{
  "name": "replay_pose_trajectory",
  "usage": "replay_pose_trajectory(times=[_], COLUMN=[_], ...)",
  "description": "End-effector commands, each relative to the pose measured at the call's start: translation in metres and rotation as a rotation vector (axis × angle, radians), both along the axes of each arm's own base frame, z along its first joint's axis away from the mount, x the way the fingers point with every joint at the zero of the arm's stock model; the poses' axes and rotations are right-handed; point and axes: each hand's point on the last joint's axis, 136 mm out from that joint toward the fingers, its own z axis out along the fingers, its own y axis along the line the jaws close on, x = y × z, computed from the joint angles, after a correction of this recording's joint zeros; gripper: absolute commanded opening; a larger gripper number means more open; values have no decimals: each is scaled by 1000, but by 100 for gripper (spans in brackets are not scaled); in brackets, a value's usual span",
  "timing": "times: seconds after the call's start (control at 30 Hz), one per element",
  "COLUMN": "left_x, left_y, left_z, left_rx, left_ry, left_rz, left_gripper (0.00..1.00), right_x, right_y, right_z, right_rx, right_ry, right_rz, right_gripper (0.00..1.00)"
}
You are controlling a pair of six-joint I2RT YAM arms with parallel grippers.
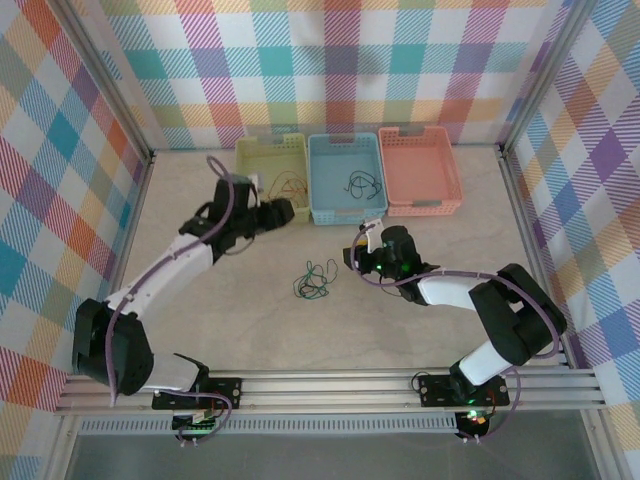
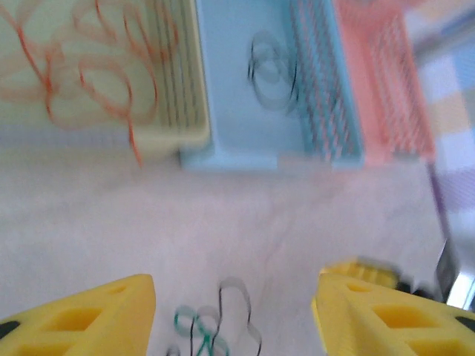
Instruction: Untangle the cables
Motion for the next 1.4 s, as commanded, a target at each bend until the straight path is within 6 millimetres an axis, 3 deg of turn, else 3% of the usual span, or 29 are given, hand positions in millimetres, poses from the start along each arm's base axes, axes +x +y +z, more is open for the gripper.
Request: replay_pose_trajectory(times=[0.0, 0.17, 0.37, 0.7, 0.8, 0.9, 0.93, 1.17, 1.27, 1.37], left_x=[-39, -79, -81, -88, -89, -89, -90, -96, -106, -110], left_y=[-19, -27, -38, -65, -66, -65, -67, -63, -71, -78], left_z=[-23, -68, -103, -124, -124, -111, -100, -20, 10, 21], left_rx=[-10, 107, 121, 101, 104, 103, 92, 159, 123, 65], left_ry=[50, 137, 196, 264, 263, 224, 198, 63, 11, -29], left_rz=[-73, -148, -167, -235, -240, -245, -266, -395, -488, -525], left_gripper=[58, 54, 49, 32, 19, 2, 0, 0, 0, 0], right_x=[8, 9, 10, 10, 10, 9, 8, -1, -14, -31], right_y=[3, 0, -3, -3, -2, -3, -3, -21, -9, 4], right_z=[13, 12, 12, 13, 13, 16, 17, 61, 76, 89], right_rx=[0, -12, -21, -20, -19, -12, -7, 82, 152, 192], right_ry=[-48, -44, -52, -52, -52, -63, -72, -290, -336, -414], right_rz=[6, -16, -29, -28, -25, -24, -22, -72, 14, 105], right_gripper=[39, 39, 39, 40, 40, 40, 39, 40, 41, 43])
